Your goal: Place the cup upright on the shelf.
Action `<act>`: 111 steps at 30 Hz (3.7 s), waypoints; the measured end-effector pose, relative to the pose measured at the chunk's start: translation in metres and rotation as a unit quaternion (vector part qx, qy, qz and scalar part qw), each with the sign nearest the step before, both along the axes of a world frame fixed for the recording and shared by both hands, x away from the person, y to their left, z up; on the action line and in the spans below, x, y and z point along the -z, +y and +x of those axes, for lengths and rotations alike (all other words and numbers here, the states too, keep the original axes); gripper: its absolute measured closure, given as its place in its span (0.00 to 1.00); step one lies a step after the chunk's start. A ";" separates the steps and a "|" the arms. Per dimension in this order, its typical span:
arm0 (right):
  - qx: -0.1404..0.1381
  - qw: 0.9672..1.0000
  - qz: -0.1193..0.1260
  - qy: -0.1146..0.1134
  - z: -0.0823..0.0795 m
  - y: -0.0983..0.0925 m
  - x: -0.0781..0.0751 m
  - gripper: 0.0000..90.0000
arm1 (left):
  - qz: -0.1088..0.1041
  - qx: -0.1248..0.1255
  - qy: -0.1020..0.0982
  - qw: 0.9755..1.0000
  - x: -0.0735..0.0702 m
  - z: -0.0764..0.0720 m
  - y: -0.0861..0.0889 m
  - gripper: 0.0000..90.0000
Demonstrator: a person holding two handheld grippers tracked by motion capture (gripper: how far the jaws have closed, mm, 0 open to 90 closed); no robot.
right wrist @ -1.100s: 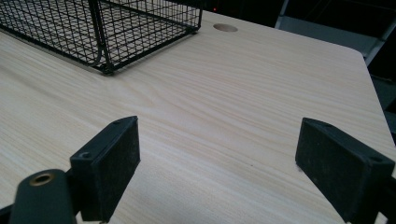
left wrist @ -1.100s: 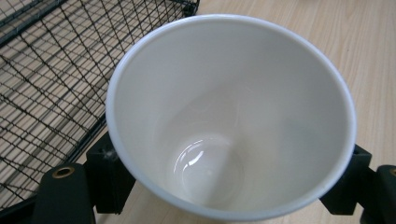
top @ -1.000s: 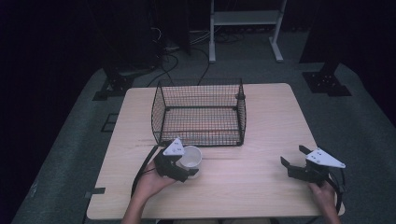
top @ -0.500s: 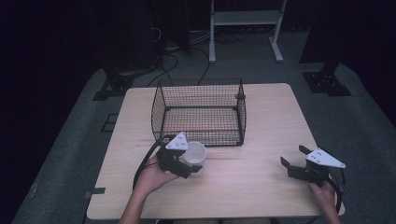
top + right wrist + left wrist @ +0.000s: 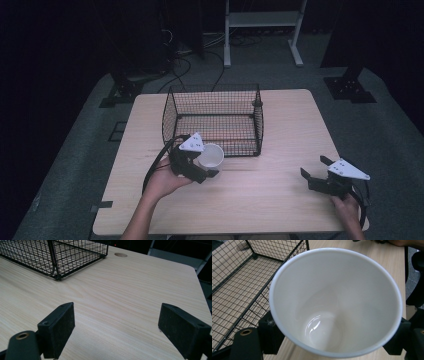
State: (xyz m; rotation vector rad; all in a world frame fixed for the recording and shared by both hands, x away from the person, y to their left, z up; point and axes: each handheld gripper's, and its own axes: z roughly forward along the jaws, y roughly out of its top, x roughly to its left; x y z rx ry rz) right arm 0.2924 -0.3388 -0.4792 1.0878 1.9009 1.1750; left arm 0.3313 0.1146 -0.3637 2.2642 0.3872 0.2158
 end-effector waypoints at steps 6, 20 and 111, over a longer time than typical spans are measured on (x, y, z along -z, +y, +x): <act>0.000 1.000 0.000 0.000 0.000 0.000 0.000 0.15 | 0.002 0.003 -0.003 1.000 -0.011 0.004 0.000 0.23; 0.002 1.000 0.001 0.000 0.000 0.000 0.000 0.15 | 0.006 0.015 -0.003 1.000 -0.033 0.020 -0.006 0.23; -0.001 1.000 0.006 -0.001 0.000 -0.001 0.000 0.15 | 0.033 -0.054 0.056 0.996 0.011 0.191 -0.031 0.23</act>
